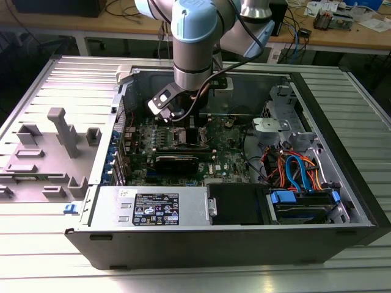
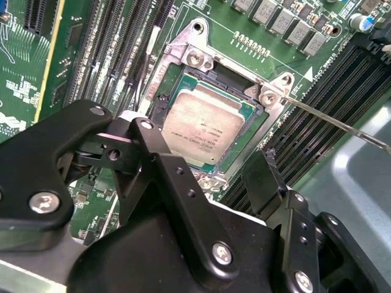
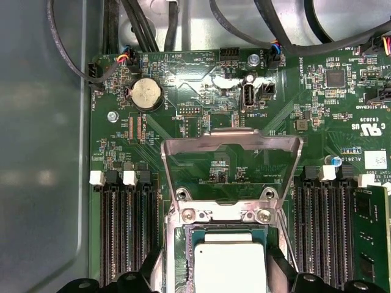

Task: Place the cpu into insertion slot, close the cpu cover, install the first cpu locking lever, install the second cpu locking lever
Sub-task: 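Place the cpu into insertion slot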

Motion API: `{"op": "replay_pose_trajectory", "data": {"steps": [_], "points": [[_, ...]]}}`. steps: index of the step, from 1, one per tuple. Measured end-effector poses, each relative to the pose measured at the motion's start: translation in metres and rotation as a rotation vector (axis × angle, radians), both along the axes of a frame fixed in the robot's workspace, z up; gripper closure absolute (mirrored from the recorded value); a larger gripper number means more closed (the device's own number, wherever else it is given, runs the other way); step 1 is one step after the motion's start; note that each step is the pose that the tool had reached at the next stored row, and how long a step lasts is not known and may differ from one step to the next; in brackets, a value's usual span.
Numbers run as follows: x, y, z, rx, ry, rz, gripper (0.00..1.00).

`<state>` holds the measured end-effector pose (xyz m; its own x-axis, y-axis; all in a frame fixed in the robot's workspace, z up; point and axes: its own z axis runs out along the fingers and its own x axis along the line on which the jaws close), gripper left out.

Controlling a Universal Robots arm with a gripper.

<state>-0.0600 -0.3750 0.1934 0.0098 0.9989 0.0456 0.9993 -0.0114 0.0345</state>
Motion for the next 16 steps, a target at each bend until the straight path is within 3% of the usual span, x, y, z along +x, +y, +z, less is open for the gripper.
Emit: {"op": "replay_pose_trajectory", "data": {"steps": [4, 10, 13, 16], "points": [[0.0002, 0.0002, 0.0017, -0.0022, -0.0007, 0.000, 0.25], [0.0001, -0.0001, 0.0038, -0.0311, 0.0000, 0.000, 0.25], [0.0001, 0.0000, 0.0053, -0.0332, -0.0002, 0.000, 0.25], [0.0000, -0.0001, 0.0055, -0.0338, 0.0000, 0.000, 0.34]]}}
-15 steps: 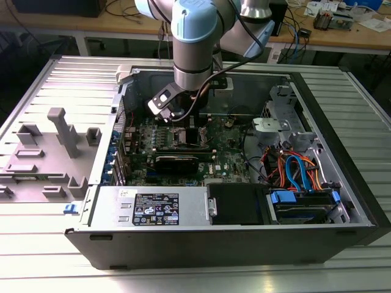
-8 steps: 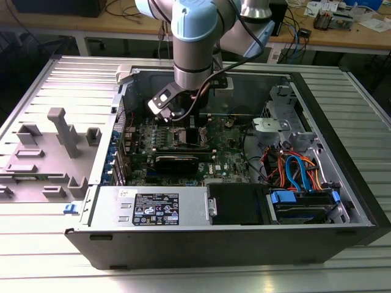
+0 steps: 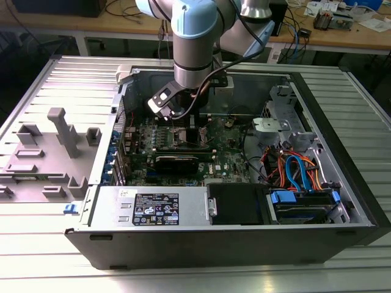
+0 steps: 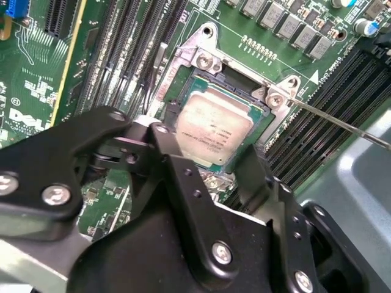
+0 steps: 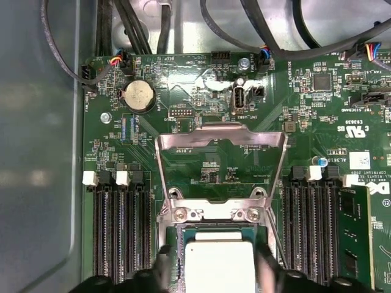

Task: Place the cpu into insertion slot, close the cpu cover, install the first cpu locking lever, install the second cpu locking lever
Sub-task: 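Place the cpu into insertion slot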

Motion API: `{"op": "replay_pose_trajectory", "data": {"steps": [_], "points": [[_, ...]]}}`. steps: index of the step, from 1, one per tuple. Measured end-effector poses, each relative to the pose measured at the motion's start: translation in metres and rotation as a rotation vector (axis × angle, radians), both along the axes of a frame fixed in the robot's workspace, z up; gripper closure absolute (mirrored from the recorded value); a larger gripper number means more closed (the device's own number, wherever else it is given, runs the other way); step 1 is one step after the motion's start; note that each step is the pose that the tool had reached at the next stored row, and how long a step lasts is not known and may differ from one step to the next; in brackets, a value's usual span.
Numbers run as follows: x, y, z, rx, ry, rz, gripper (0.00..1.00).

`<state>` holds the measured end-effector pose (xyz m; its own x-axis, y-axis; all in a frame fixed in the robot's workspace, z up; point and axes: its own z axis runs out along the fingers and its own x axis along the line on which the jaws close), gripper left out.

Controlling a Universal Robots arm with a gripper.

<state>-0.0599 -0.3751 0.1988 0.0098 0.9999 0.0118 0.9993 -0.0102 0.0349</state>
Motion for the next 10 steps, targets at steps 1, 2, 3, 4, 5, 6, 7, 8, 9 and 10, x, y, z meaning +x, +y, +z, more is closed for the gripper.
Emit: {"op": "replay_pose_trajectory", "data": {"steps": [1, 2, 3, 4, 5, 6, 7, 8, 9, 10], "points": [[0.0000, 0.0000, 0.0000, 0.0000, 0.0001, 0.000, 0.41], [0.0000, 0.0000, 0.0000, 0.0000, 0.0001, 0.000, 0.41], [0.0000, 0.0000, 0.0000, -0.0002, 0.0001, 0.000, 0.41], [0.0000, 0.0000, 0.0001, -0.0002, 0.0002, 0.000, 0.41], [0.0000, 0.0000, 0.0001, -0.0002, 0.0002, 0.000, 0.42], [0.0000, 0.0000, 0.0001, -0.0001, 0.0002, 0.000, 0.42], [0.0000, 0.0000, 0.0000, 0.0000, 0.0002, 0.000, 0.42], [0.0001, 0.0000, 0.0000, 0.0001, 0.0002, 0.000, 0.45], [0.0001, 0.0000, 0.0000, 0.0001, 0.0001, 0.000, 0.45], [0.0001, 0.0000, 0.0000, 0.0001, 0.0001, 0.000, 0.45]]}}
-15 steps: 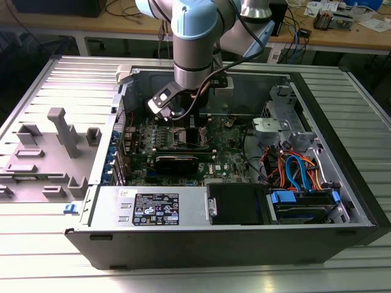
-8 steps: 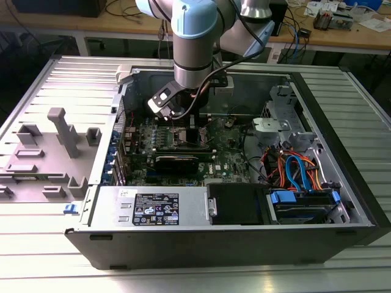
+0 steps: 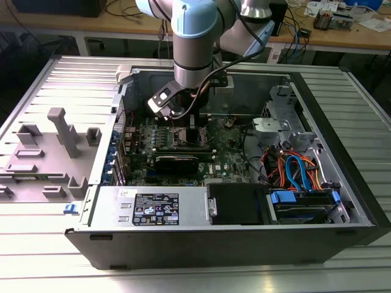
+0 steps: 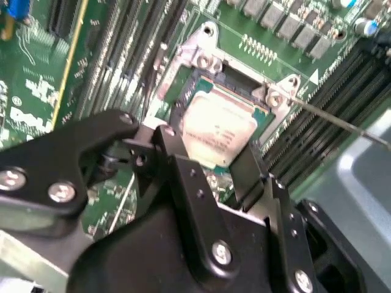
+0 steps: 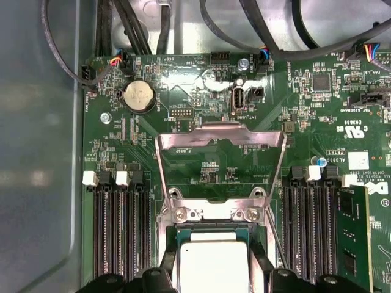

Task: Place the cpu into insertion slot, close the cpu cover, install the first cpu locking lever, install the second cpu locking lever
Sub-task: 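Place the cpu into insertion slot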

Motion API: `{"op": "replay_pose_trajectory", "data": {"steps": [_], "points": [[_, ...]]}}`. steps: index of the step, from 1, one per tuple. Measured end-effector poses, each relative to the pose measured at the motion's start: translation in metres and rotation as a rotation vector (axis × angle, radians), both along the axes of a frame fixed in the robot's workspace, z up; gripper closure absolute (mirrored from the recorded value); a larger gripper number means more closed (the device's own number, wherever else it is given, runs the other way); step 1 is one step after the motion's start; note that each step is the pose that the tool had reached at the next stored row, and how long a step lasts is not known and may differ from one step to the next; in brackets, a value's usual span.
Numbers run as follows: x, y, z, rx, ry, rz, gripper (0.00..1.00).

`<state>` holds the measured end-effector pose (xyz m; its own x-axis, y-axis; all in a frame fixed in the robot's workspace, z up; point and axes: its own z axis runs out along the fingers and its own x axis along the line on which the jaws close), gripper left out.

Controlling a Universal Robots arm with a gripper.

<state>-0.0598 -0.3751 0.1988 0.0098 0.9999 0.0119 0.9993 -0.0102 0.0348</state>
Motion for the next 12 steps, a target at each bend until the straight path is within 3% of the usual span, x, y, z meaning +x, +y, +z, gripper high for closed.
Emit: {"op": "replay_pose_trajectory", "data": {"steps": [5, 6, 8, 12], "points": [[0.0000, 0.0000, 0.0023, -0.0054, -0.0002, 0.000, 0.45], [0.0000, -0.0001, 0.0025, -0.0131, -0.0001, 0.000, 0.45], [0.0000, -0.0001, 0.0025, -0.0192, -0.0001, 0.000, 0.45], [0.0000, 0.0000, 0.0025, -0.0209, 0.0000, 0.000, 0.45]]}}
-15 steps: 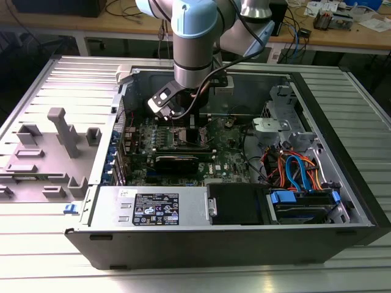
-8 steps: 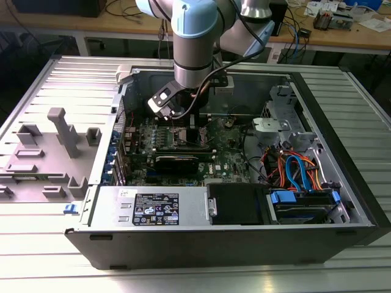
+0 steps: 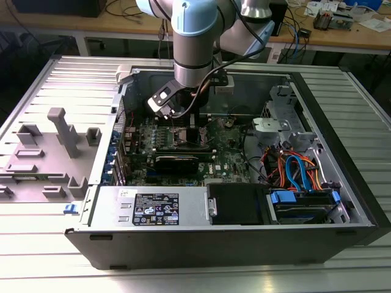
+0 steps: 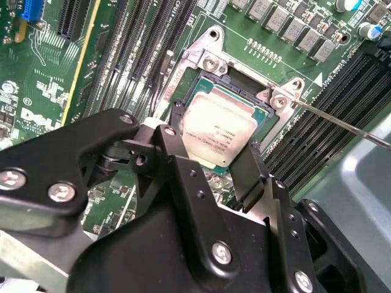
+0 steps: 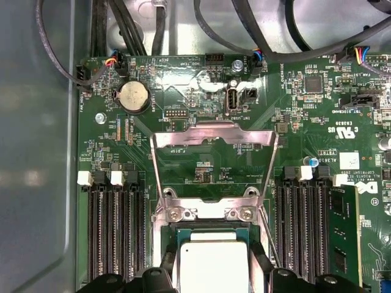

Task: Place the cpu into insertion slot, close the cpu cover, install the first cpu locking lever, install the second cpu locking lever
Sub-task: 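Place the cpu into insertion slot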

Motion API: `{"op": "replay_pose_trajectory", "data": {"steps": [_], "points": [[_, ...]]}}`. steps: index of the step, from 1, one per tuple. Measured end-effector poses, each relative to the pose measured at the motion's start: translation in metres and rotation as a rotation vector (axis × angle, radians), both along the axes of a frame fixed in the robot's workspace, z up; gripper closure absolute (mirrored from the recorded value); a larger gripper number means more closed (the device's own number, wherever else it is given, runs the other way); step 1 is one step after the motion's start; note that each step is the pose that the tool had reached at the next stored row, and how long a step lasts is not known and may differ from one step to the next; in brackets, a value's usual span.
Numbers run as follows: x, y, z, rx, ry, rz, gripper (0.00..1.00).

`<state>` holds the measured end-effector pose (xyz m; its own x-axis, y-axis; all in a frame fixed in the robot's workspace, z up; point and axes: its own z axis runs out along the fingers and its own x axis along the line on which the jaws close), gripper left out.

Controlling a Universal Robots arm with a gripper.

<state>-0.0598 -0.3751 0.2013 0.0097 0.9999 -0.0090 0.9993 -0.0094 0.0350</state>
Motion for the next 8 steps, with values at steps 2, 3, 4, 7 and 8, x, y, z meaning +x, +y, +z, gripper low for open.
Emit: {"op": "replay_pose_trajectory", "data": {"steps": [2, 3, 4, 7, 8], "points": [[0.0000, 0.0000, -0.0001, 0.0000, 0.0000, 0.000, 0.45], [0.0000, 0.0000, -0.0001, 0.0001, 0.0000, 0.000, 0.44], [0.0000, 0.0000, -0.0001, 0.0001, 0.0000, 0.000, 0.44], [-0.0001, 0.0008, -0.0003, 0.0004, -0.0002, 0.000, 0.38], [-0.0001, 0.0013, -0.0004, 0.0002, -0.0001, 0.000, 0.38]]}}
